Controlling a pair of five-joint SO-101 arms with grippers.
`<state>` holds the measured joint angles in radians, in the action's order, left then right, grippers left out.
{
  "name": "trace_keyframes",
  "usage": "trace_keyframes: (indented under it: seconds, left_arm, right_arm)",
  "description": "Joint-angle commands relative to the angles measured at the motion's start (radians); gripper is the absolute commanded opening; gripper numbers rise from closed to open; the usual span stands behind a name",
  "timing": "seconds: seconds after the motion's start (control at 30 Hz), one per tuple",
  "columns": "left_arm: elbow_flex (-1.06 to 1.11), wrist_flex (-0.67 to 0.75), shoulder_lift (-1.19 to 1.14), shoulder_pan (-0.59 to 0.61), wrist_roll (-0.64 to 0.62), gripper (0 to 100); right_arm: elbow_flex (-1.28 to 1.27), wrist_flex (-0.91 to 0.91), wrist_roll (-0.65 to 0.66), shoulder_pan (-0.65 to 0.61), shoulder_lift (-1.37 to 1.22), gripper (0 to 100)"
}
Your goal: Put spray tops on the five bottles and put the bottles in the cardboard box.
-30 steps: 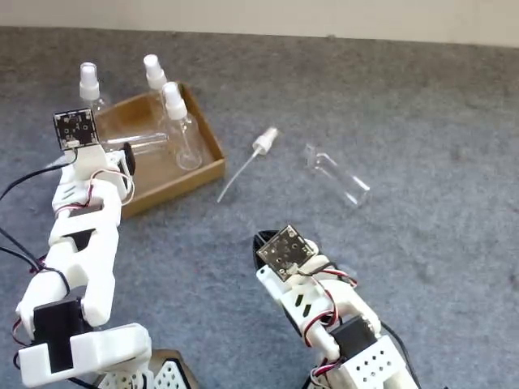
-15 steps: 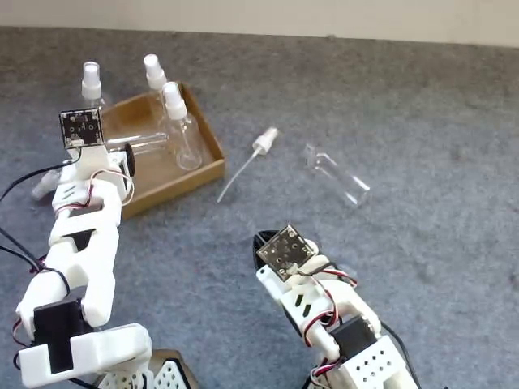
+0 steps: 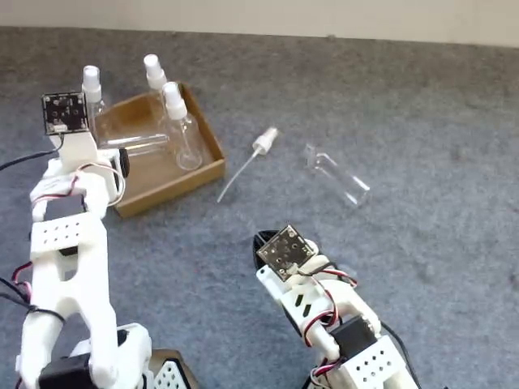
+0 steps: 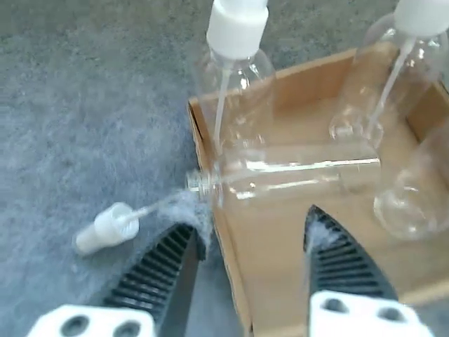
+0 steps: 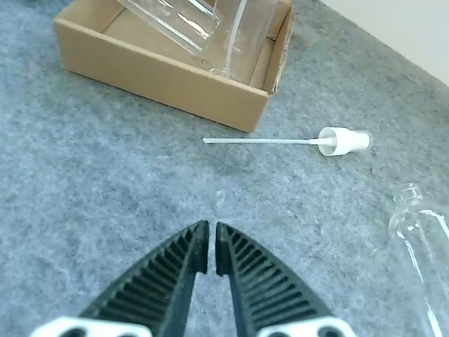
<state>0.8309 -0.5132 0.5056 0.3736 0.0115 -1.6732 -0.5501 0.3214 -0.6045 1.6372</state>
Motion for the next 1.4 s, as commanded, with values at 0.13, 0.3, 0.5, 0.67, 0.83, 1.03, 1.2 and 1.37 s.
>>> trace_keyframes:
  seconds: [0.13, 0.3, 0.5, 0.67, 0.83, 1.03, 1.2, 1.37]
  left_arm:
    - [-0.179, -0.338, 0.067, -0.022, 0.078, 18]
    - [-0.311, -0.601, 0.067, -0.07, 0.078, 18]
    - [-0.426, -0.856, 0.067, -0.229, 0.078, 18]
    - [-0.441, -0.905, 0.067, -0.378, 0.074, 18]
    - [-0.444, -0.905, 0.059, -0.509, 0.074, 18]
    - [-0.444, -0.829, 0.056, -0.673, -0.005, 18]
    - [-0.461, -0.783, 0.047, -0.84, -0.041, 18]
    - [-0.568, -0.778, -0.105, -0.891, -0.109, 18]
  right_arm:
    - [-0.062, 0.031, 0.011, 0.007, 0.01, 2.7]
    - [-0.056, 0.031, 0.011, 0.021, 0.01, 2.7]
    - [-0.05, 0.027, 0.008, 0.213, 0.01, 2.7]
    - [-0.048, 0.027, 0.005, 0.444, 0.01, 2.7]
    - [-0.048, 0.027, 0.005, 0.657, 0.01, 2.7]
    - [-0.054, 0.03, 0.003, 0.957, 0.01, 2.7]
    - [-0.091, 0.031, 0.003, 1.15, 0.01, 2.7]
    - [-0.136, -0.041, 0.002, 1.276, 0.01, 2.6]
